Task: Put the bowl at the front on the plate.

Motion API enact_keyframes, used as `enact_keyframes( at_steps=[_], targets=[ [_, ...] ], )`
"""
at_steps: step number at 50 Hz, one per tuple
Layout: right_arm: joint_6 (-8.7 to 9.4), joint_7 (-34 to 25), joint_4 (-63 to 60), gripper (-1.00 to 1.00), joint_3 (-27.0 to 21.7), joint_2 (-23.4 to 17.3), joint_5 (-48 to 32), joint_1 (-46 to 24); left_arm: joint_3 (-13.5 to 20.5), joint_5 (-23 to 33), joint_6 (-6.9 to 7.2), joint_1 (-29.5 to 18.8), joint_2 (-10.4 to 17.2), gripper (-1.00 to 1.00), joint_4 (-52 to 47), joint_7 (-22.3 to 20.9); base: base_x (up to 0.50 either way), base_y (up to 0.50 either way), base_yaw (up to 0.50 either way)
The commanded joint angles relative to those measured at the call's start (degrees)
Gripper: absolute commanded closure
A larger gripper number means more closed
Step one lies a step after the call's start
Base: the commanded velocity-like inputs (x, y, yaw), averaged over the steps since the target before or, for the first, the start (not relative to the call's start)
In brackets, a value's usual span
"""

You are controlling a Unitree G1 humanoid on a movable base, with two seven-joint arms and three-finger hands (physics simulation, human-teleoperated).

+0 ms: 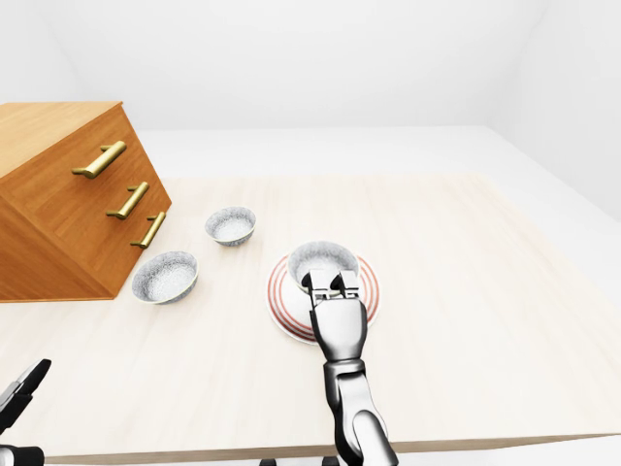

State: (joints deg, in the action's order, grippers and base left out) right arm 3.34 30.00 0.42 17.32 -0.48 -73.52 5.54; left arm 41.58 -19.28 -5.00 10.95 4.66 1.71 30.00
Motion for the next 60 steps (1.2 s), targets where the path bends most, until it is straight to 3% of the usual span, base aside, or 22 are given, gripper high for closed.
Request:
enact_keyframes(
  at_steps=[1,24,25,26,27,49,60],
  targets=[
    [0.58,0.0,1.0,1.00,-0.3,0.0,-1.7,-0.7,0.1,-0.1,0.11,0.2,0.0,-1.00,-0.4,0.0,0.00,0.00,0.00],
    [-0.31,0.0,3.8,1.00,-1.2,-0.1,-0.7,-1.4,0.0,0.1,0.00,0.2,-0.1,-1.00,-0.3,0.0,0.00,0.00,0.00],
    [-0.13,0.0,3.4,0.56,-1.1,-0.1,-0.8,-1.2,0.0,0.1,0.00,0.2,-0.1,-1.00,-0.3,0.0,0.00,0.00,0.00],
    [0.20,0.0,3.0,-0.87,-1.0,0.0,-1.1,-1.0,0.0,0.1,0.00,0.1,-0.1,-1.00,0.0,0.0,0.00,0.00,0.00],
    [0.18,0.0,3.4,-1.00,-1.0,0.0,-1.1,-1.2,0.0,0.2,0.00,0.1,-0.1,-1.00,0.0,0.0,0.00,0.00,0.00],
    [0.16,0.0,2.6,-1.00,-0.9,-0.1,-1.4,-1.1,-0.1,0.2,0.00,0.0,0.0,-1.00,0.3,0.0,0.00,0.00,0.00],
    [1.05,0.0,-2.2,-1.00,-0.2,-0.1,-2.8,-0.2,-0.2,0.2,0.00,0.0,0.0,-1.00,0.4,0.0,0.00,0.00,0.00]
  ],
)
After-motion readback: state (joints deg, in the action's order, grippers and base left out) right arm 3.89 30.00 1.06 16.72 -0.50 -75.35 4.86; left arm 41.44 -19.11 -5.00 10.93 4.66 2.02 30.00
